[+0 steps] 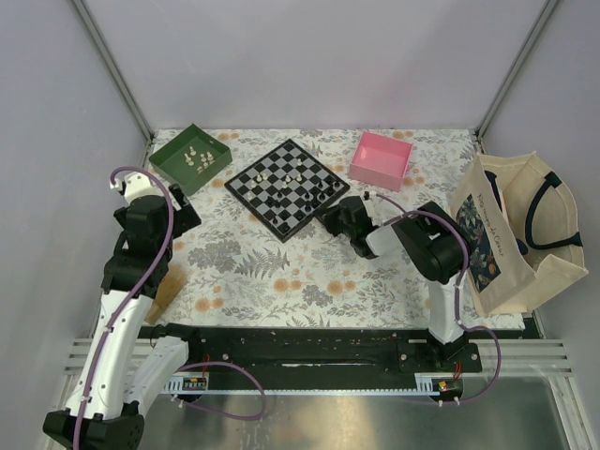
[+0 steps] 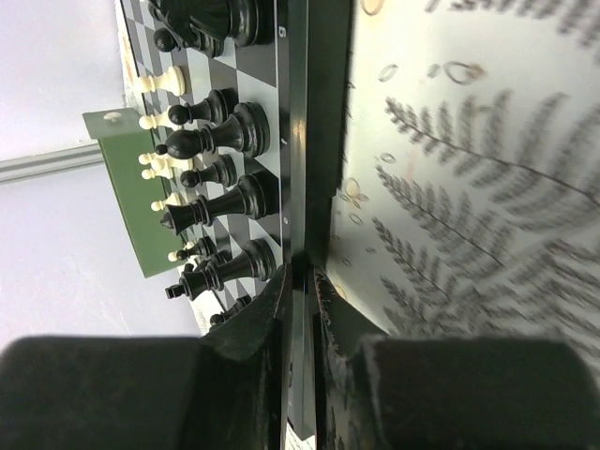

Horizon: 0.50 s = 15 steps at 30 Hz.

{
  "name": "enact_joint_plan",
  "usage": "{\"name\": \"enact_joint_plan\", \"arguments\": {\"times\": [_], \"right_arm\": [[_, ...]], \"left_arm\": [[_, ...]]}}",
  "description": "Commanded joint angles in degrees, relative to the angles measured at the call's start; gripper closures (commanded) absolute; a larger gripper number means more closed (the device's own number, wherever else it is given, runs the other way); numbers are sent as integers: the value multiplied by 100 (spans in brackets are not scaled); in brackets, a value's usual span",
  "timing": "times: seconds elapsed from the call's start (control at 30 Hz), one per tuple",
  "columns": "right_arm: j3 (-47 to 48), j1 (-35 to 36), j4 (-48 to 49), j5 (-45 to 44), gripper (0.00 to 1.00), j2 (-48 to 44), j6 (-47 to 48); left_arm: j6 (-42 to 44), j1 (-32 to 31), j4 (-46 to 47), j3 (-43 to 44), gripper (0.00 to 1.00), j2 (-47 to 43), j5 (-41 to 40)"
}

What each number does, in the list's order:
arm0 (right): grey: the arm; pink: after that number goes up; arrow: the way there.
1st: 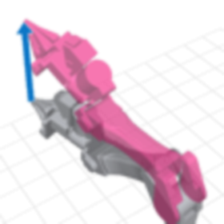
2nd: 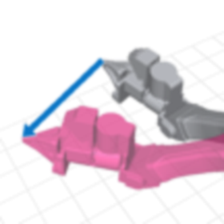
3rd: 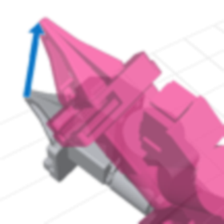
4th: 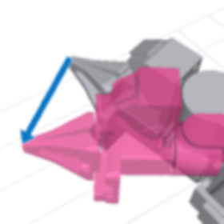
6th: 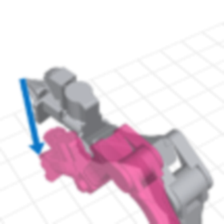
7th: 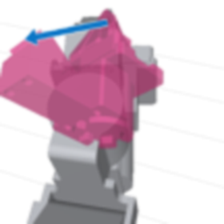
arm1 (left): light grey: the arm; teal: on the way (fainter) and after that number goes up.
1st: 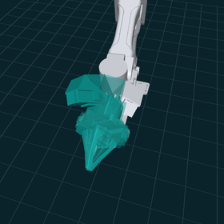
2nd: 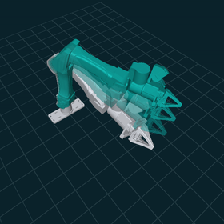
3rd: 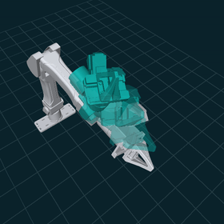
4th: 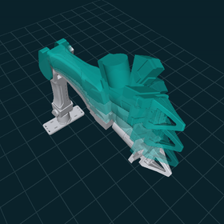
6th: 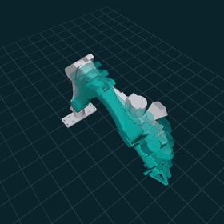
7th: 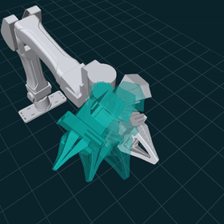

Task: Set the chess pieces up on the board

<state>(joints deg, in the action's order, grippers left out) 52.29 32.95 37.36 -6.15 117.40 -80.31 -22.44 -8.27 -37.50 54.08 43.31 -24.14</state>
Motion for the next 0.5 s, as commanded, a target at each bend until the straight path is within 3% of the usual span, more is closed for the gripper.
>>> {"name": "enact_joint_plan", "arguments": {"times": [0.0,0.23,0.47], "right_arm": [[-491,19,-27,-211,98,-551,358],[-1369,-69,148,35,98,-1131,771],[-2591,-245,991,299,97,-1536,763]], "left_arm": [[-138,19,374,-108,1,81,313],[-173,27,752,-328,1,195,796],[-200,27,1288,-636,1,371,1069]]}}
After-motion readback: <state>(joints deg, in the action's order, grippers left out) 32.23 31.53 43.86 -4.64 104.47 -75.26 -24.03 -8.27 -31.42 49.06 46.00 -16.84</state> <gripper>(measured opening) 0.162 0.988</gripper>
